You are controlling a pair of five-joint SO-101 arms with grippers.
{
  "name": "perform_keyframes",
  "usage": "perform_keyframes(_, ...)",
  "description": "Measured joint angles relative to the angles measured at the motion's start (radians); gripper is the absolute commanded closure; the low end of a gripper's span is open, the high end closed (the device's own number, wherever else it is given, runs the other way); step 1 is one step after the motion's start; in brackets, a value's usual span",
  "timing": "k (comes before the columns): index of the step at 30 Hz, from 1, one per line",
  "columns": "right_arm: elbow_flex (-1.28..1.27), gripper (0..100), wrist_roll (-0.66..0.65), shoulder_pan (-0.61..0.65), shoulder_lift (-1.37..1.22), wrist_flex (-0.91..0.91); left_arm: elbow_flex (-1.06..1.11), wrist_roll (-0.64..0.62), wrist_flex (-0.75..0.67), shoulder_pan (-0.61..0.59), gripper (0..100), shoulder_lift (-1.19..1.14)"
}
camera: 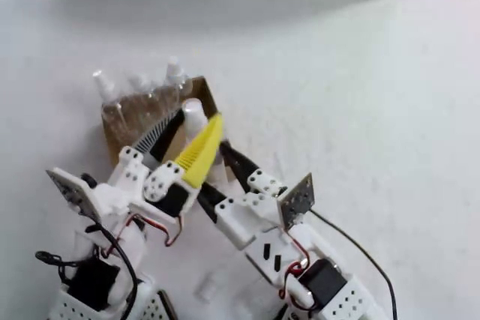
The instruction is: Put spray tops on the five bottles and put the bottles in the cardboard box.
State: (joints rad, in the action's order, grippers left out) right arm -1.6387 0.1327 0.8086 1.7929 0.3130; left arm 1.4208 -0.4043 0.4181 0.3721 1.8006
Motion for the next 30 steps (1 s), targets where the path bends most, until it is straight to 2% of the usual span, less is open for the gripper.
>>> perform_keyframes(4, 0.000, 97.9, 0.000, 0.002, 0.000, 0.005, -0.015, 0.000, 0.048, 0.000, 75, 0.005)
perform_keyframes(9, 0.000, 97.9, 0.000, 0.002, 0.000, 0.005, -0.153, 0.000, 0.160, 0.000, 75, 0.006)
perform_keyframes(16, 0.000, 97.9, 0.000, -0.080, 0.000, 0.005, -0.396, 0.000, 0.431, -0.009, 75, 0.025)
perform_keyframes(20, 0.052, 97.9, 0.000, -0.157, -0.002, 0.005, -0.502, 0.000, 0.580, -0.087, 75, 0.026)
perform_keyframes(24, 0.149, 97.9, 0.000, -0.178, 0.000, 0.005, -0.519, 0.000, 0.707, -0.132, 75, 0.026)
perform_keyframes(27, 0.210, 97.9, 0.000, -0.183, 0.000, 0.005, -0.519, 0.000, 0.783, -0.137, 81, 0.026)
perform_keyframes(30, 0.259, 97.9, 0.000, -0.186, 0.000, -0.020, -0.519, 0.000, 0.793, -0.137, 98, 0.026)
